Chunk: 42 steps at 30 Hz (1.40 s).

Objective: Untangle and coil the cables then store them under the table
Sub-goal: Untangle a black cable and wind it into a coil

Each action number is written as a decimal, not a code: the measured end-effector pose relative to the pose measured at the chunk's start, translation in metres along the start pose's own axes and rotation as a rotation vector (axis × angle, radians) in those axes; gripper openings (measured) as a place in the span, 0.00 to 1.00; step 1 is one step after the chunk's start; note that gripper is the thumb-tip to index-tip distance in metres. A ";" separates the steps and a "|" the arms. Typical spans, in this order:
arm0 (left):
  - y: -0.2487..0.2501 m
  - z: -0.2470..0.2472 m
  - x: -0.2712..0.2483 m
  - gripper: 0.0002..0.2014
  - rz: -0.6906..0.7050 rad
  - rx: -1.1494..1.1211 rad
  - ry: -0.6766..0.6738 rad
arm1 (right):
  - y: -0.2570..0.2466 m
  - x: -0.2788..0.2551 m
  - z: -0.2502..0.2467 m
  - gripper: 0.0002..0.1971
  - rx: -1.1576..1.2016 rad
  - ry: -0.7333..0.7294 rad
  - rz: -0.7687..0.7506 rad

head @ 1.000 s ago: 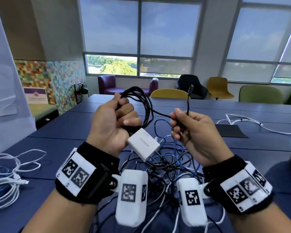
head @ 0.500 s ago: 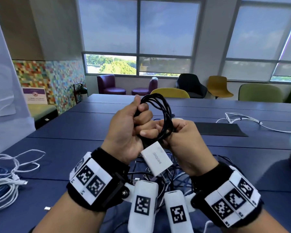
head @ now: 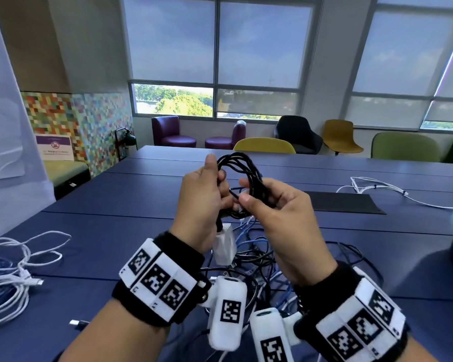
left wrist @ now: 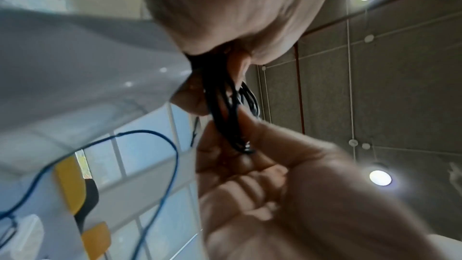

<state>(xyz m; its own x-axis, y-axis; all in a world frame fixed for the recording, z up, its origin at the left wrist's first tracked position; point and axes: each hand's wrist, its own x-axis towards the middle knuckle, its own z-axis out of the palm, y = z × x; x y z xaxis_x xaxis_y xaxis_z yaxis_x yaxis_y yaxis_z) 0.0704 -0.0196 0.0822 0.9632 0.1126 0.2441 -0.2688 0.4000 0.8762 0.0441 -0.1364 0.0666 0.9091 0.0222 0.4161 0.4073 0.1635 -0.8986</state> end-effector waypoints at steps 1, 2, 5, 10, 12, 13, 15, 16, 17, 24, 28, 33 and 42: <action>-0.002 0.000 0.001 0.22 -0.005 0.032 0.028 | -0.001 -0.001 0.001 0.13 0.003 -0.005 -0.002; -0.004 0.000 0.001 0.22 -0.022 0.056 0.046 | -0.003 -0.001 0.001 0.16 0.002 -0.021 0.000; -0.006 0.001 0.000 0.21 -0.089 0.033 0.042 | -0.009 -0.002 0.000 0.19 0.028 -0.108 0.013; 0.000 0.003 -0.001 0.20 -0.134 -0.050 0.034 | -0.012 -0.002 -0.001 0.19 0.042 -0.213 -0.054; 0.002 0.001 0.000 0.20 -0.156 -0.100 0.019 | -0.011 -0.003 -0.003 0.22 -0.084 -0.222 -0.141; 0.003 0.000 0.000 0.21 -0.169 -0.128 0.006 | -0.010 -0.004 -0.003 0.23 -0.194 -0.217 -0.198; 0.004 -0.001 0.000 0.21 -0.170 -0.153 0.001 | -0.008 -0.005 -0.003 0.19 -0.402 -0.201 -0.305; 0.005 -0.002 0.000 0.21 -0.152 -0.157 0.008 | -0.005 -0.005 -0.002 0.14 -0.489 -0.181 -0.365; 0.005 -0.001 -0.001 0.20 -0.127 -0.156 0.013 | -0.002 -0.004 -0.002 0.08 -0.579 -0.144 -0.430; 0.003 -0.004 0.003 0.21 -0.018 0.030 0.057 | 0.002 -0.005 0.001 0.07 -1.053 0.031 -0.807; 0.013 -0.014 0.009 0.20 -0.110 -0.100 0.082 | 0.003 -0.003 0.003 0.06 -0.766 -0.117 -0.756; 0.017 -0.029 0.018 0.21 -0.303 -0.438 0.014 | 0.010 0.004 -0.005 0.04 -0.668 -0.186 -0.659; 0.025 -0.018 0.005 0.12 -0.133 -0.314 -0.120 | 0.015 0.011 -0.011 0.02 -0.593 -0.245 -0.598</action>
<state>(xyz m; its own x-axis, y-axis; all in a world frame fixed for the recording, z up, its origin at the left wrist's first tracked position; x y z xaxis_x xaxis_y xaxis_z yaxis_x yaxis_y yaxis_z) 0.0680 0.0070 0.0979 0.9780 -0.0597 0.1997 -0.1100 0.6658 0.7379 0.0611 -0.1446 0.0556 0.5115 0.3192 0.7978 0.8502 -0.3225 -0.4161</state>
